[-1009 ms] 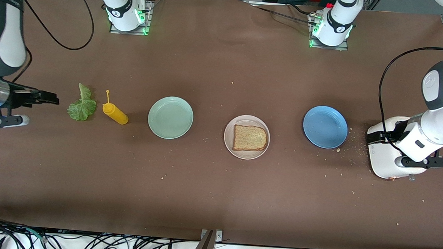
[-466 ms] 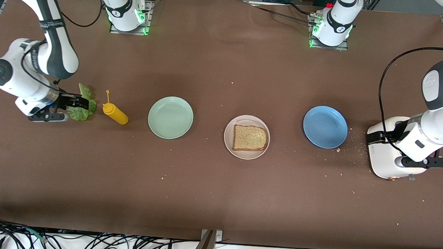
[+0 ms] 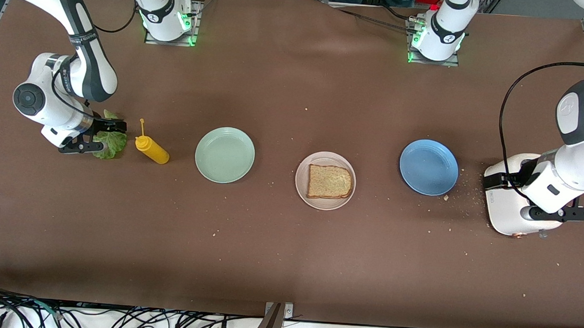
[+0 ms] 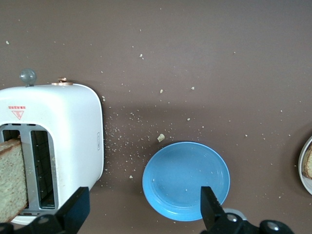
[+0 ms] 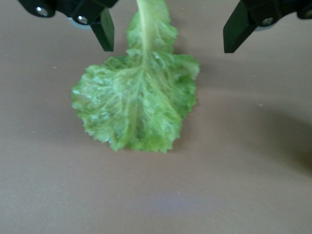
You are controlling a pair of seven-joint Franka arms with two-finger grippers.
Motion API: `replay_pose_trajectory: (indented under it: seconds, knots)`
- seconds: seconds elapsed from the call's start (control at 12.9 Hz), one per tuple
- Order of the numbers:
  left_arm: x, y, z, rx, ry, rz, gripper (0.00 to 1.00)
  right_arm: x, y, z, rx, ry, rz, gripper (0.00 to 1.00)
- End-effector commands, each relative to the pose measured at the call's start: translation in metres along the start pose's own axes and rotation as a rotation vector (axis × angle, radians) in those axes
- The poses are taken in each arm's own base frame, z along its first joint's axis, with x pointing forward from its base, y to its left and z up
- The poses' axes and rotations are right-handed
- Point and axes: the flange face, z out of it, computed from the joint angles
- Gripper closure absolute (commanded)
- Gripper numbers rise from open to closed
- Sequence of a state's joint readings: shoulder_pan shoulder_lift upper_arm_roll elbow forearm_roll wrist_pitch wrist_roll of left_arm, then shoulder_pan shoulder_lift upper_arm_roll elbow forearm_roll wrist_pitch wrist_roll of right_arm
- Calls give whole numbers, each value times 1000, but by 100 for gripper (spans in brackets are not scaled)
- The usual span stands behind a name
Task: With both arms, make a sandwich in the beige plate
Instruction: 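Lower the right gripper onto the lettuce leaf and grasp its stem, then lift the lettuce leaf with the right gripper over the beige plate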
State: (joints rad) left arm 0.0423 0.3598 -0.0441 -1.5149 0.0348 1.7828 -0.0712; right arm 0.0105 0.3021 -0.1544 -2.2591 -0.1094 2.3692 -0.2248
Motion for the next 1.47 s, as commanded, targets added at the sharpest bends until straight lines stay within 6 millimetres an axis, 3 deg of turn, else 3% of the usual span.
replay_pose_trajectory:
  seconds: [0.0,0.08,0.16,0.39,0.7,0.85,1.01,1.24,1.4]
  knots:
    - [-1,1,-3,34,5,-3,0,0,4,24,-14,-6,-25,1]
    - [-1,1,-3,34,5,-3,0,1,6,38,-16,-13,-23,5]
    - [-1,1,-4,36,6,-3,0,2,5,44,-17,-10,-24,21]
    - [-1,1,-3,34,5,-3,0,2,3,45,-17,-14,-29,100]
    - [-1,1,-3,34,5,-3,0,5,9,32,-27,6,-49,100]
    - [-1,1,-3,34,5,-3,0,11,15,10,-37,23,-55,100]
    - [-1,1,-3,35,3,-3,0,29,23,-34,-42,-11,-67,100]
    - [-1,2,-3,35,3,-2,0,57,33,-130,-46,-81,-58,100]
    - [-1,1,-3,35,3,-3,0,73,4,-188,-50,-70,-103,100]
